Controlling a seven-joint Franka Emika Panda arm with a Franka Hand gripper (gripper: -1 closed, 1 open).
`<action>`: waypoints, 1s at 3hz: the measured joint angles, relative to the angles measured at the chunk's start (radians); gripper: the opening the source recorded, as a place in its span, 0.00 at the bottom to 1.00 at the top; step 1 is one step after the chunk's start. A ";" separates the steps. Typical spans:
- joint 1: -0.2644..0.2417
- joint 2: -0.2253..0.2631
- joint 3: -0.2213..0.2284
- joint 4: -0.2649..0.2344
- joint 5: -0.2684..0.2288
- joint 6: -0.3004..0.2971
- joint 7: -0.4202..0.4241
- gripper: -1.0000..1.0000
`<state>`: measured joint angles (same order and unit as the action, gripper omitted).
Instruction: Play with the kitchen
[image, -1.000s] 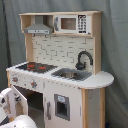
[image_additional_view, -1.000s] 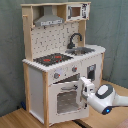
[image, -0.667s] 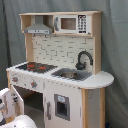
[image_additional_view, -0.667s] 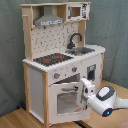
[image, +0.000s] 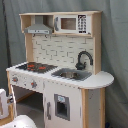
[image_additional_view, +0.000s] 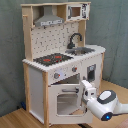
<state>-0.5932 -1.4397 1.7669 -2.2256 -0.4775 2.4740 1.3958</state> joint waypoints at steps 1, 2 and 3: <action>0.003 0.000 -0.001 0.021 0.031 -0.050 -0.029 0.00; 0.005 0.000 -0.004 0.021 0.031 -0.057 -0.030 1.00; 0.019 0.000 -0.018 0.021 0.031 -0.086 -0.038 1.00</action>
<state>-0.5739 -1.4395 1.7489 -2.2043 -0.4463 2.3877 1.3575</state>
